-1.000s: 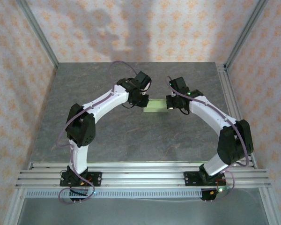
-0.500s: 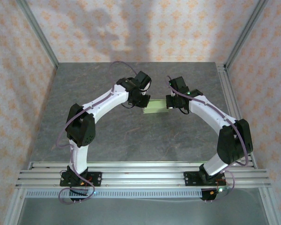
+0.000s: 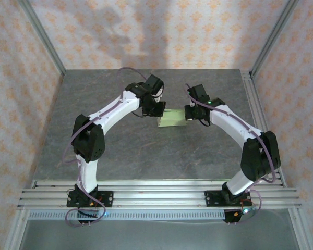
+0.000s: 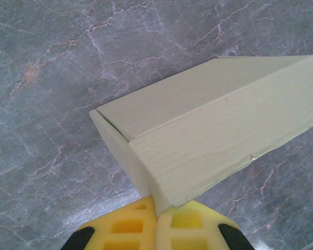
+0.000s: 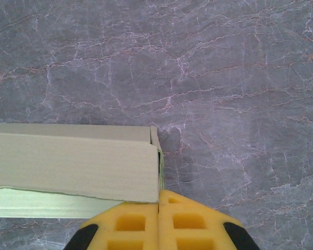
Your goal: Fold the paper box
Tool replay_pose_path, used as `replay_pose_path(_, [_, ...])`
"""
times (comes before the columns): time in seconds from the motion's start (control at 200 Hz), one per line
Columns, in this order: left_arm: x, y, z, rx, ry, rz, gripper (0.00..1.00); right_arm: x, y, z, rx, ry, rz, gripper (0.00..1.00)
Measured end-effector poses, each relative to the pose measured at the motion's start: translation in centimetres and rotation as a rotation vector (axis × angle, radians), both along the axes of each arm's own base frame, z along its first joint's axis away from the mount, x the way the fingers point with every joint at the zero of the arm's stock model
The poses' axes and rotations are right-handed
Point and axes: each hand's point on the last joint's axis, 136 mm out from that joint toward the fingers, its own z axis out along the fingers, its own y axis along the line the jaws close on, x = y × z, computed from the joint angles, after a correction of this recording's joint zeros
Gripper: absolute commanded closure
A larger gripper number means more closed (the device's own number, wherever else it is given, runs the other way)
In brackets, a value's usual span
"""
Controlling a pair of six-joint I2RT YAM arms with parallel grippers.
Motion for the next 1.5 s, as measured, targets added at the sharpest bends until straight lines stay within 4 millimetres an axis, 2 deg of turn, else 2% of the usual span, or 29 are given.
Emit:
replay_pose_path(0.961, [-0.2, -0.7, 1.3, -0.189, 0.134, 0.083, 1.0, 0.2, -0.2, 0.2, -0.061, 0.013, 0.014, 0.96])
replay_pose_path(1.136, [-0.5, -0.4, 0.4, -0.171, 0.146, 0.081, 1.0, 0.3, -0.1, 0.3, -0.058, 0.011, 0.016, 0.95])
replay_pose_path(1.336, [-0.8, 0.1, -1.6, -0.131, 0.17, 0.073, 1.0, 0.3, 0.3, 0.1, -0.048, 0.009, 0.023, 0.96])
replay_pose_path(1.502, [-0.4, 0.0, -1.9, -0.127, 0.153, 0.07, 1.0, 0.7, 0.4, -0.6, -0.038, -0.013, 0.023, 0.96])
